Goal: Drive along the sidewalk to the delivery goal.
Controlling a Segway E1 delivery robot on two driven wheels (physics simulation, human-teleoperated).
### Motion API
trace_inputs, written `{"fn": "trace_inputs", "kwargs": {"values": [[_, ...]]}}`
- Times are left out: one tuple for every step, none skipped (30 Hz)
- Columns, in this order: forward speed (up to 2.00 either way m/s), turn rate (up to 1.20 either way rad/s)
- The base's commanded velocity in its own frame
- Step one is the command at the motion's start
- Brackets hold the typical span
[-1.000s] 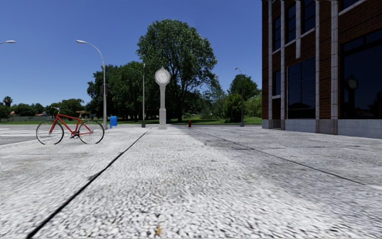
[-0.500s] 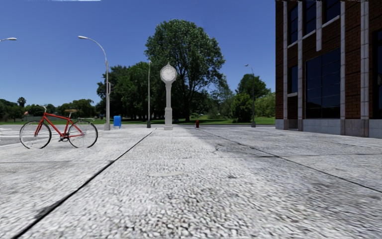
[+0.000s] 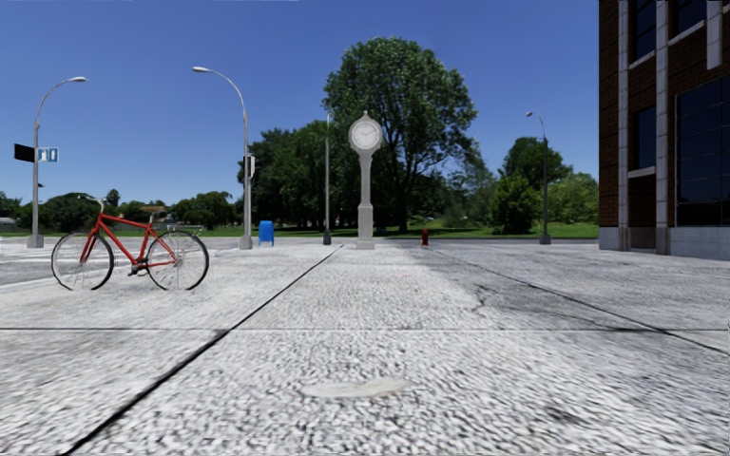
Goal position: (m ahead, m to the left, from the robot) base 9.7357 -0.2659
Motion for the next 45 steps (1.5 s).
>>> {"fn": "trace_inputs", "kwargs": {"values": [[2.00, 0.00], [2.00, 0.00], [2.00, 0.00], [2.00, 0.00], [2.00, 0.00], [2.00, 0.00], [2.00, 0.00], [2.00, 0.00], [2.00, 0.00], [2.00, 0.00], [2.00, 0.00], [2.00, 0.00], [2.00, 0.00], [2.00, 0.00], [2.00, 0.00], [2.00, 0.00], [2.00, 0.00], [2.00, 0.00], [2.00, 0.00], [2.00, 0.00], [2.00, 0.00], [2.00, 0.00], [2.00, 0.00], [2.00, 0.00], [2.00, 0.00], [2.00, 0.00], [2.00, 0.00], [2.00, 0.00], [2.00, 0.00], [2.00, -0.01], [2.00, -0.04], [2.00, -0.13], [2.00, -0.13], [2.00, -0.21], [2.00, -0.25], [2.00, -0.26], [2.00, -0.26], [2.00, -0.28], [2.00, -0.31], [2.00, -0.31], [2.00, -0.28], [2.00, -0.07], [2.00, 0.00], [2.00, 0.00], [2.00, 0.00]]}}
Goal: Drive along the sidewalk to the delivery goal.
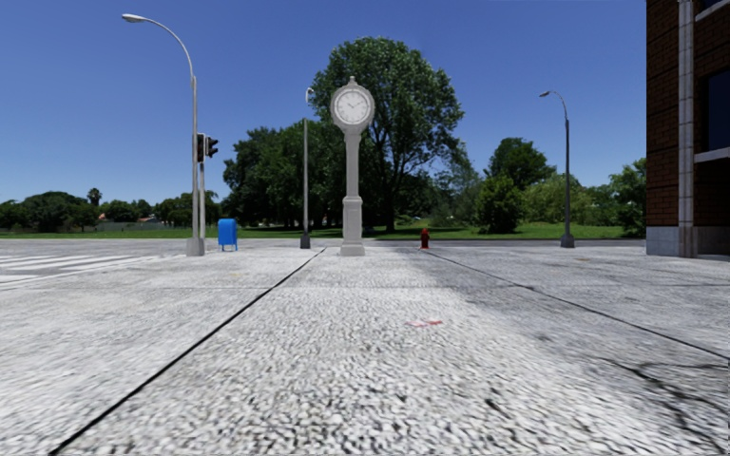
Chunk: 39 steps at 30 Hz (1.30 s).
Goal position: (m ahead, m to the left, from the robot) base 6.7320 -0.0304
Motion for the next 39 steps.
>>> {"fn": "trace_inputs", "kwargs": {"values": [[2.00, 0.00], [2.00, 0.00], [2.00, 0.00], [2.00, 0.00], [2.00, 0.00], [2.00, 0.00], [2.00, 0.00], [2.00, 0.00], [2.00, 0.00], [2.00, 0.00], [2.00, 0.00], [2.00, 0.00], [2.00, 0.00], [2.00, 0.00], [2.00, 0.00], [2.00, 0.00], [2.00, 0.00], [2.00, 0.00], [2.00, 0.00], [2.00, 0.00], [2.00, 0.00], [2.00, 0.00], [2.00, 0.00], [2.00, 0.00], [2.00, 0.00], [2.00, 0.00], [2.00, 0.00], [2.00, 0.00], [2.00, 0.00], [2.00, 0.00], [2.00, 0.00], [2.00, 0.00], [2.00, 0.00], [2.00, 0.00], [2.00, 0.00], [2.00, 0.00], [2.00, 0.00], [2.00, 0.00], [2.00, 0.00]]}}
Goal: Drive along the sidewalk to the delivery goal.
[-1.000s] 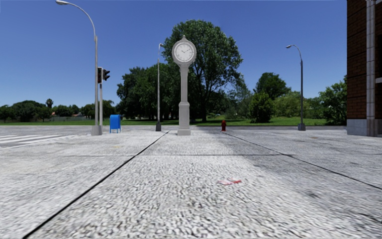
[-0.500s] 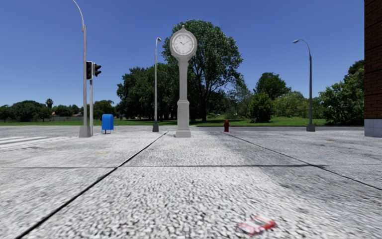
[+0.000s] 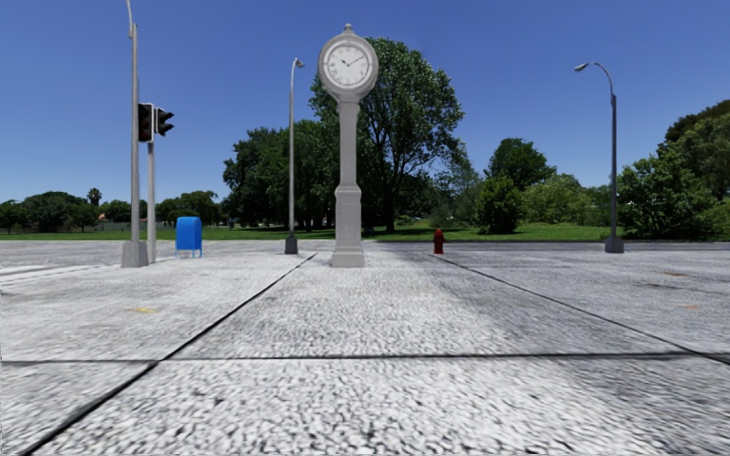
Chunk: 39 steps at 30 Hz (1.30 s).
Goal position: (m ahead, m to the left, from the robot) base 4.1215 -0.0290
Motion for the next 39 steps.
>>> {"fn": "trace_inputs", "kwargs": {"values": [[2.00, 0.00], [2.00, 0.00], [2.00, 0.00], [2.00, 0.00], [2.00, 0.00], [2.00, 0.00], [2.00, 0.00], [2.00, 0.00], [2.00, 0.00], [2.00, 0.00], [2.00, 0.00], [2.00, 0.00], [2.00, 0.00], [2.00, 0.00], [2.00, 0.00], [2.00, 0.00], [2.00, 0.00], [2.00, 0.00], [2.00, 0.00], [2.00, 0.00], [2.00, 0.00], [2.00, 0.00], [2.00, 0.00], [2.00, 0.00], [2.00, 0.00], [2.00, 0.00], [2.00, 0.00], [2.00, 0.00], [2.00, 0.00], [2.00, 0.00], [2.00, 0.00], [2.00, 0.00], [2.00, 0.00], [2.00, 0.00], [2.00, 0.00], [2.00, 0.00], [2.00, 0.00], [2.00, 0.00], [2.00, 0.00]]}}
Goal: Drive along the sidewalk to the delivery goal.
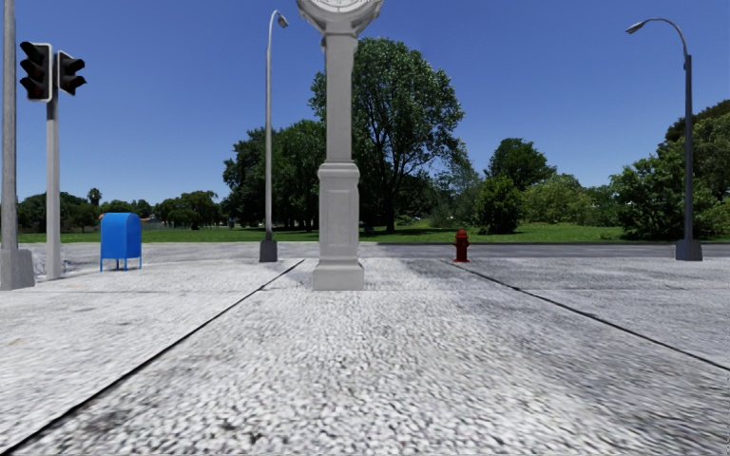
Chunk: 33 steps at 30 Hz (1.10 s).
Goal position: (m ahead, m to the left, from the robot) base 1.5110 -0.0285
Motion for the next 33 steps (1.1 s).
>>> {"fn": "trace_inputs", "kwargs": {"values": [[2.00, 0.00], [2.00, 0.00], [2.00, 0.00], [2.00, 0.00], [2.00, 0.00], [2.00, 0.00], [2.00, 0.00], [2.00, 0.00], [2.00, 0.00], [2.00, 0.00], [2.00, 0.00], [2.00, 0.00], [1.37, 0.00], [0.97, 0.00], [0.97, 0.00], [0.00, 0.00], [0.00, 0.00], [0.00, 0.00], [0.00, 0.00], [0.00, 0.00], [0.00, 0.00], [0.00, 0.00], [0.00, 0.00], [0.00, 0.00], [0.00, 0.00], [0.00, 0.00], [0.00, 0.00], [0.00, 0.00], [0.00, 0.00], [0.00, 0.00], [0.00, 0.00], [0.00, 0.00], [0.00, 0.00]]}}
